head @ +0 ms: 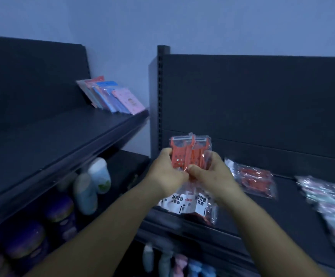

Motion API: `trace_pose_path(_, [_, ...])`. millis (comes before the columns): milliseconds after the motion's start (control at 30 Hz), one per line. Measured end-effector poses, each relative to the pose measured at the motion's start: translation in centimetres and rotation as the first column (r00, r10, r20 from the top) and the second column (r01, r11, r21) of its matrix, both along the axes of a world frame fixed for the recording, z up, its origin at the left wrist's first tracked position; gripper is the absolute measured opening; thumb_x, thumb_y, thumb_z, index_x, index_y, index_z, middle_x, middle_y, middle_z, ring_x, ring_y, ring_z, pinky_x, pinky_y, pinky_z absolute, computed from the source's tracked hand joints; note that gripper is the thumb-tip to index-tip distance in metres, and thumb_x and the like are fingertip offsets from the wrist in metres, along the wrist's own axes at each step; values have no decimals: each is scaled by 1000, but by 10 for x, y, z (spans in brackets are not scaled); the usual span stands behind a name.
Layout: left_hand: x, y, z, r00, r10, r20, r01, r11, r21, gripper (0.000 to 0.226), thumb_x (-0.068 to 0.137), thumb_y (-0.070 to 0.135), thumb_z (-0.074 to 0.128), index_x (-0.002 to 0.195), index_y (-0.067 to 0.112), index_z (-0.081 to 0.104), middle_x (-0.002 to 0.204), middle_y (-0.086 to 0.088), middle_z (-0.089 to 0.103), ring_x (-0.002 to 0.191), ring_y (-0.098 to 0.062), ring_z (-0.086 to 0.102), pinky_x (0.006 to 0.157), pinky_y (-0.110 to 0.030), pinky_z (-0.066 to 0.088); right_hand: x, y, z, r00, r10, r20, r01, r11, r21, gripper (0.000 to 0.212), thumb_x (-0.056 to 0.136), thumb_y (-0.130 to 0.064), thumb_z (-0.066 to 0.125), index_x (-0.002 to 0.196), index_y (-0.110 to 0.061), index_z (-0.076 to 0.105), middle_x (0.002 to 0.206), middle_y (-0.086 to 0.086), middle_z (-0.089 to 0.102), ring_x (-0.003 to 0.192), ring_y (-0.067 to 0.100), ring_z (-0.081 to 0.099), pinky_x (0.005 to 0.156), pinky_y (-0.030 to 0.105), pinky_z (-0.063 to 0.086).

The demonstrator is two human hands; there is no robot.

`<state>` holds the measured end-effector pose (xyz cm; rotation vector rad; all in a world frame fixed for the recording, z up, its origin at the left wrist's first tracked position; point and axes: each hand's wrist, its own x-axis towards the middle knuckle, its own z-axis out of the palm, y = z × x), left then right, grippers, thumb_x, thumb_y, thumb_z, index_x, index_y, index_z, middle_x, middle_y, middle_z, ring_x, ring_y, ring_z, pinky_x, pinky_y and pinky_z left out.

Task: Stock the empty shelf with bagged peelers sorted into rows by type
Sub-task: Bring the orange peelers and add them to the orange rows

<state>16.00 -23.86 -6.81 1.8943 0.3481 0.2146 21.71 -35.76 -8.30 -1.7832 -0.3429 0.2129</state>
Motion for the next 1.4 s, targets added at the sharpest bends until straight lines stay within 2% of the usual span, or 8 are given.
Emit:
trace_pose_path(167, [18, -56, -30, 972, -212, -102, 208, 977, -47, 62, 82, 1, 65, 131, 27, 38, 100, -2, 68, 86, -24, 70, 76, -43, 59, 1, -65, -35, 984, -132, -120, 136, 990, 22, 34, 81, -7, 67, 103, -29, 52, 97, 4, 71, 83, 25, 72, 78, 46, 59])
trace_pose_path(367, [54, -117, -52, 920, -343, -190, 344, 938, -28, 70, 82, -3, 61, 138, 29, 34, 102, -2, 67, 90, -23, 69, 79, -47, 58, 18, -127, -62, 939, -268, -216, 283, 958, 42, 24, 85, -16, 62, 108, -20, 56, 93, 5, 72, 80, 23, 72, 73, 38, 59])
trace_pose_path(567, [84, -162, -61, 871, -426, -245, 445, 895, 25, 69, 92, 9, 56, 148, 29, 21, 87, 24, 44, 64, 6, 45, 61, -12, 45, 45, -172, -78, 881, -336, -333, 386, 918, 93, 28, 85, 0, 59, 111, -10, 53, 95, 14, 69, 75, 25, 69, 55, 29, 55])
trace_pose_path(733, [107, -179, -78, 864, -424, -271, 462, 882, 93, 66, 94, 26, 58, 149, 28, 22, 140, 2, 45, 98, -5, 54, 84, -20, 48, 63, -193, -88, 863, -313, -396, 384, 916, 113, 34, 84, 5, 60, 114, -10, 51, 98, 15, 69, 81, 29, 70, 62, 38, 60])
trace_pose_path(833, [121, -181, -89, 863, -408, -297, 470, 865, 175, 62, 94, 23, 57, 147, 25, 25, 145, -2, 41, 121, -17, 51, 100, -29, 44, 70, -202, -95, 849, -365, -383, 421, 904, 72, 37, 82, 3, 64, 112, -13, 51, 96, 11, 69, 80, 26, 70, 61, 33, 57])
trace_pose_path(933, [137, -176, -93, 885, -359, -297, 458, 789, 410, 47, 94, 17, 53, 138, 15, 38, 128, -3, 55, 111, -18, 56, 92, -25, 44, 77, -210, -103, 826, -450, -338, 477, 879, -6, 40, 80, -2, 66, 113, -19, 50, 95, 5, 70, 81, 22, 69, 63, 32, 54])
trace_pose_path(1067, [160, -164, -100, 903, -325, -280, 428, 637, 641, 50, 93, 9, 47, 142, 13, 35, 139, -7, 39, 122, -22, 48, 103, -33, 40, 86, -216, -107, 795, -530, -296, 541, 840, -50, 43, 80, -1, 65, 116, -19, 48, 92, 1, 68, 75, 16, 67, 57, 27, 50])
trace_pose_path(1400, [194, -165, -120, 857, -455, -241, 448, 426, 786, 50, 94, 12, 46, 143, 16, 36, 133, -4, 41, 125, -22, 39, 103, -35, 37, 83, -220, -98, 770, -590, -244, 583, 805, -110, 41, 85, -2, 59, 115, -22, 42, 87, -2, 64, 70, 11, 64, 51, 21, 46])
